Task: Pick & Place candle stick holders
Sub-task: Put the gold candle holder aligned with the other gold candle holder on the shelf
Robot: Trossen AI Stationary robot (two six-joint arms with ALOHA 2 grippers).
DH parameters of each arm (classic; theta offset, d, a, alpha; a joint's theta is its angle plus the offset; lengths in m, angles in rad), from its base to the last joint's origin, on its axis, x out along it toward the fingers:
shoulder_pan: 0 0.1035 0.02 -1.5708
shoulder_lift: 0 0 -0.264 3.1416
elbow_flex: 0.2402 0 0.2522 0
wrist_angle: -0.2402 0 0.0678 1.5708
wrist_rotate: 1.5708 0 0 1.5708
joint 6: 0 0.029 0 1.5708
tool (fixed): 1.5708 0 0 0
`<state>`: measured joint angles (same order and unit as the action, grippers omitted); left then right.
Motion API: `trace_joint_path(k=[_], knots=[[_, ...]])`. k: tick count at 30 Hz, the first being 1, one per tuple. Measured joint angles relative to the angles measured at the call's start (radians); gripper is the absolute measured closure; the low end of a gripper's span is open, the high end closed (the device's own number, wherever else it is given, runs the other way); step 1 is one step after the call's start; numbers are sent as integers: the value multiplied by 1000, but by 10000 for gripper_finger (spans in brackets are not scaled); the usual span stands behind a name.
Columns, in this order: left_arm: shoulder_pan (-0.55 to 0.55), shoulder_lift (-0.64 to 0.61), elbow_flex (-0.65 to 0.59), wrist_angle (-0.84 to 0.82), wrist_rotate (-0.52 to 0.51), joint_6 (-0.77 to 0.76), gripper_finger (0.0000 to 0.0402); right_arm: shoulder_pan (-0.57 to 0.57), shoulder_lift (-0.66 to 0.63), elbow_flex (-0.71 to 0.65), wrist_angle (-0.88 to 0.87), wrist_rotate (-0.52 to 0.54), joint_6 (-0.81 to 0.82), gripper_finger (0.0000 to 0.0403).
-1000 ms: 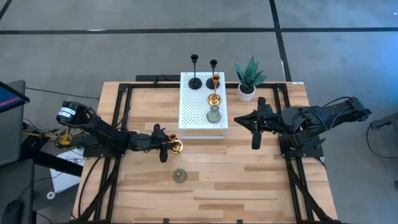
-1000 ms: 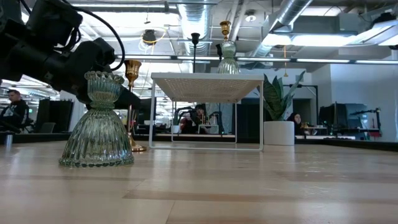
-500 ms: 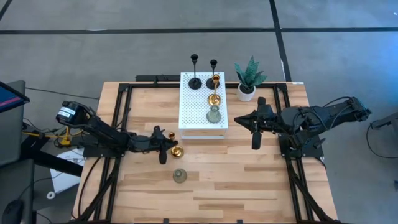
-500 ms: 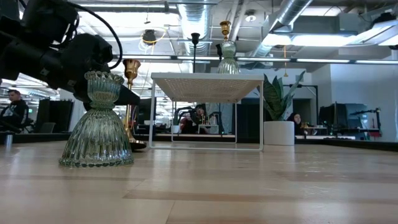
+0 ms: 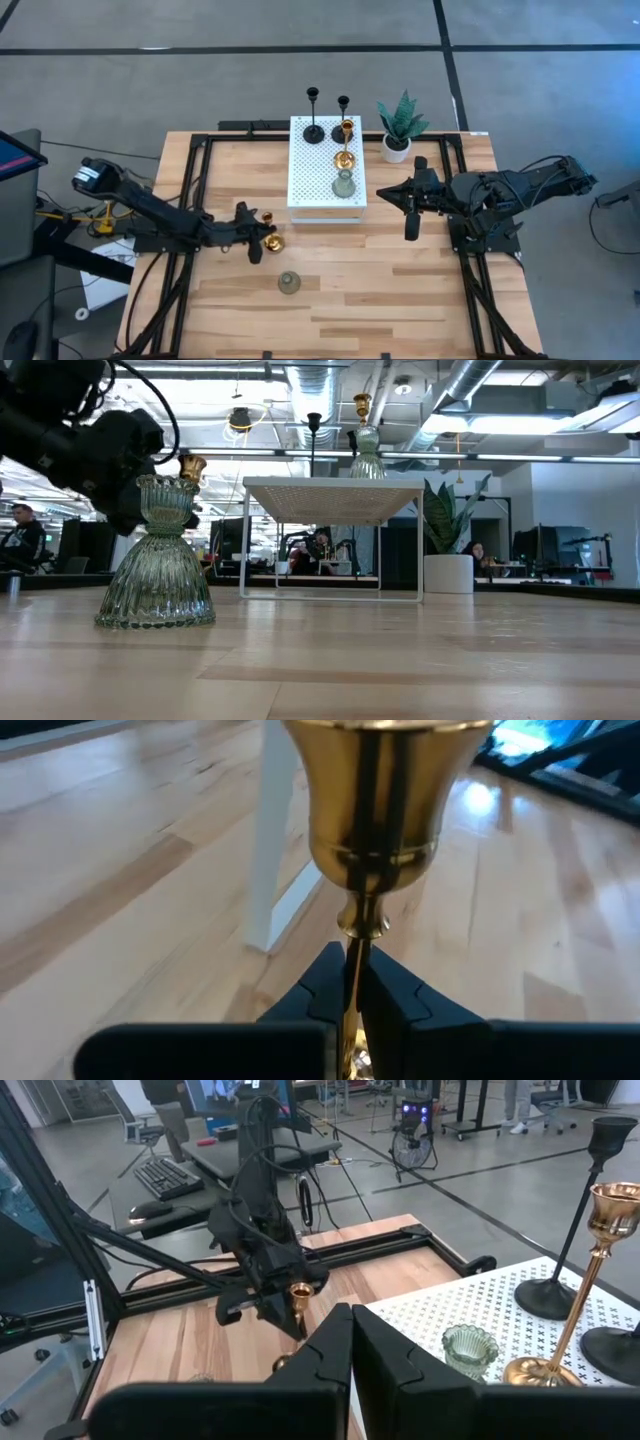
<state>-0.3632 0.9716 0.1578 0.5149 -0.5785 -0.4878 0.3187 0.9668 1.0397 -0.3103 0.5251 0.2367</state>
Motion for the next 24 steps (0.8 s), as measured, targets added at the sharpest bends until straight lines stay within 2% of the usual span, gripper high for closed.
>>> trace_joint_path(k=[7,14,24], knots=[[-18,-164,158,-383,-49,10,387,0,0,0,-4,0,-7,403],[-18,-192,366,-600,-69,105,387,0,0,0,-4,0,-10,403],[-8,-184,621,-635,-135,223,387,0,0,0,-4,0,-10,403]])
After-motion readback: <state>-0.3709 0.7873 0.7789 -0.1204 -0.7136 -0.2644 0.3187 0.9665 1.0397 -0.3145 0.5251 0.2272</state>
